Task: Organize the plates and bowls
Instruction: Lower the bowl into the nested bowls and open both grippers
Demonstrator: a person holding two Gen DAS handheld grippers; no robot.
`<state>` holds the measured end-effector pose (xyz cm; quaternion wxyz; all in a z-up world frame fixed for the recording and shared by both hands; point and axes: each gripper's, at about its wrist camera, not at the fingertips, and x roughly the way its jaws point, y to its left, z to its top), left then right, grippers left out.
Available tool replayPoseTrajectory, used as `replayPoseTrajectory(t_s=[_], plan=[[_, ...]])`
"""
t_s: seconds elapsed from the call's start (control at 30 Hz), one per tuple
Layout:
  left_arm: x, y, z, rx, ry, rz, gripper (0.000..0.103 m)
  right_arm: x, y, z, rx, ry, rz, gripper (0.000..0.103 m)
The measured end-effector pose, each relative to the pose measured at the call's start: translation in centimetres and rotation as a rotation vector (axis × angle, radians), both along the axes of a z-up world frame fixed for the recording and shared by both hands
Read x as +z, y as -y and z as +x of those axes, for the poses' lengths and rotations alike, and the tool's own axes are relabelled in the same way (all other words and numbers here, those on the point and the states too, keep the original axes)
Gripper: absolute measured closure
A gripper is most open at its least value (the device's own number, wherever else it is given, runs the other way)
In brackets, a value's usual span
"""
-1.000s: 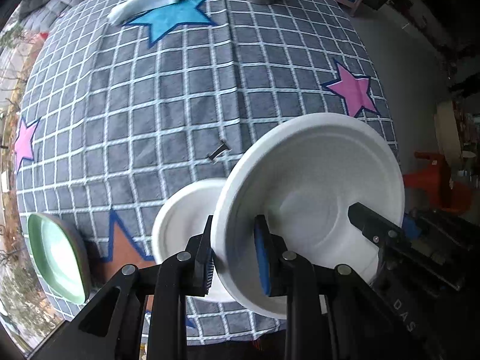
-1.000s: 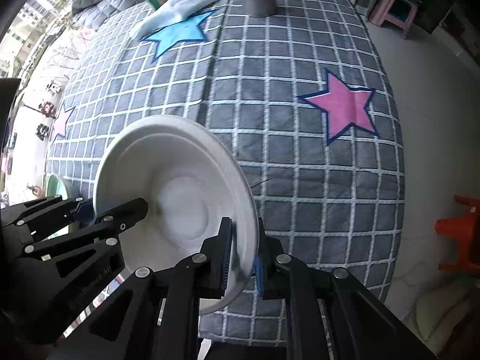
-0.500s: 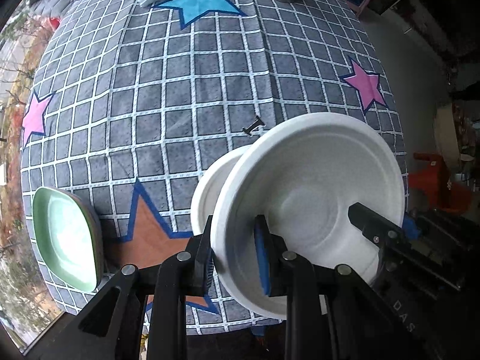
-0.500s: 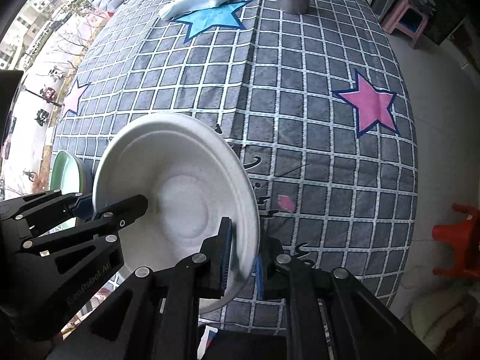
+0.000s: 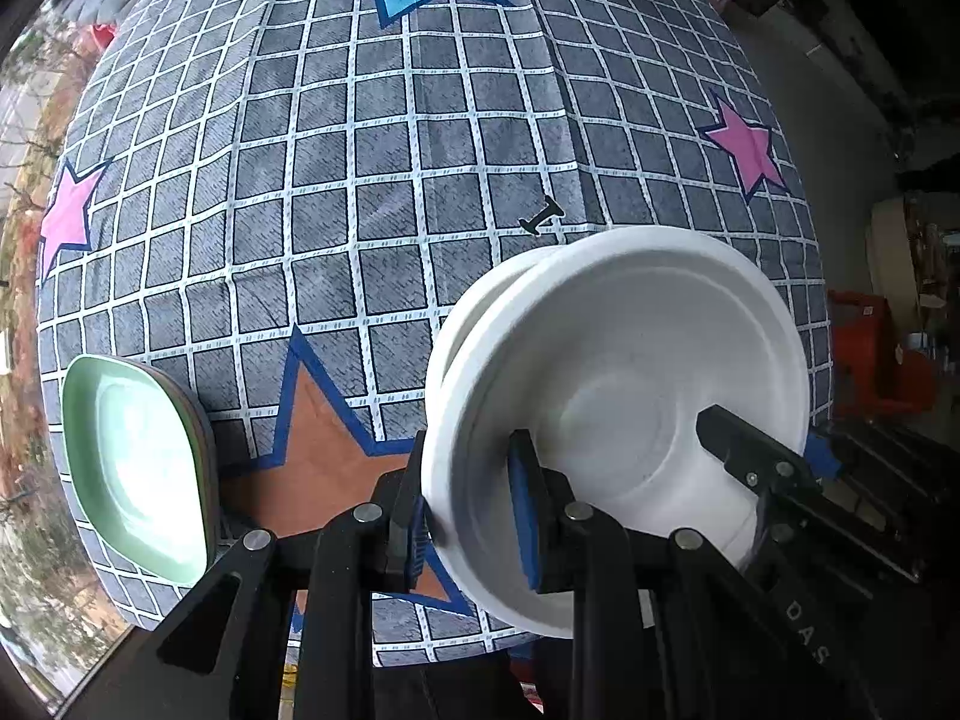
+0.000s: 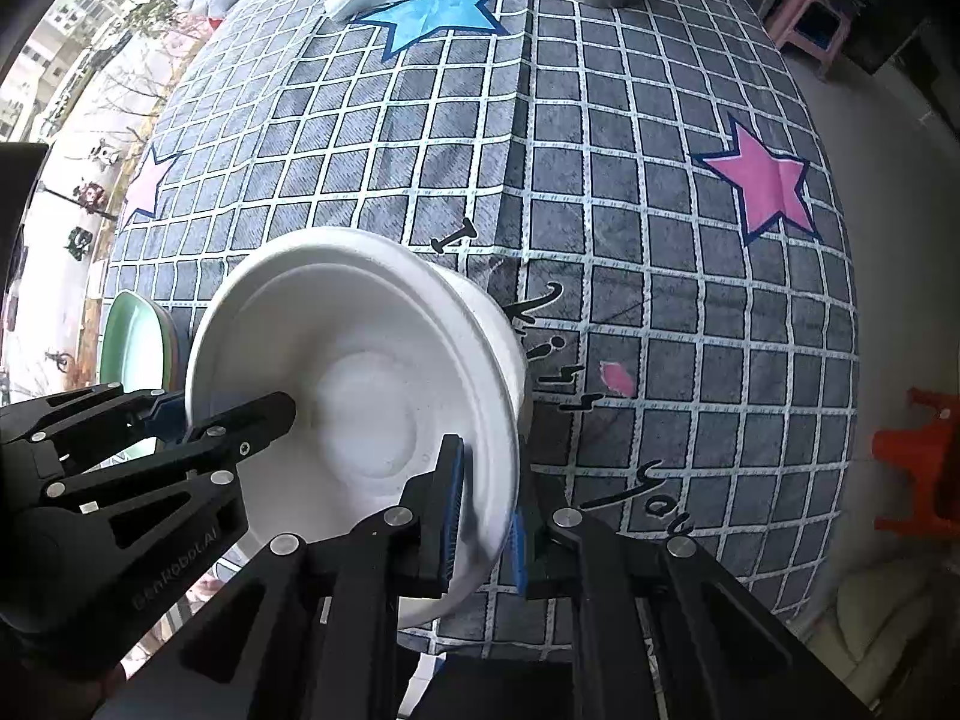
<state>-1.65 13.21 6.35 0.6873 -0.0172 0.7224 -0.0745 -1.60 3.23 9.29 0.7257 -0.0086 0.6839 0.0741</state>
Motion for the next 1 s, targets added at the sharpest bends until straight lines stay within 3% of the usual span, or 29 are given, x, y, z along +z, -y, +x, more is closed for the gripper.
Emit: replayPoseTrajectory(t_s=[1.0], plan=[[0.14,-0.39,-0.06,0.031,0.002,-0.013,0.077,0.02,-0.31,-0.07,-0.001,0.013,-0.009,0.088]])
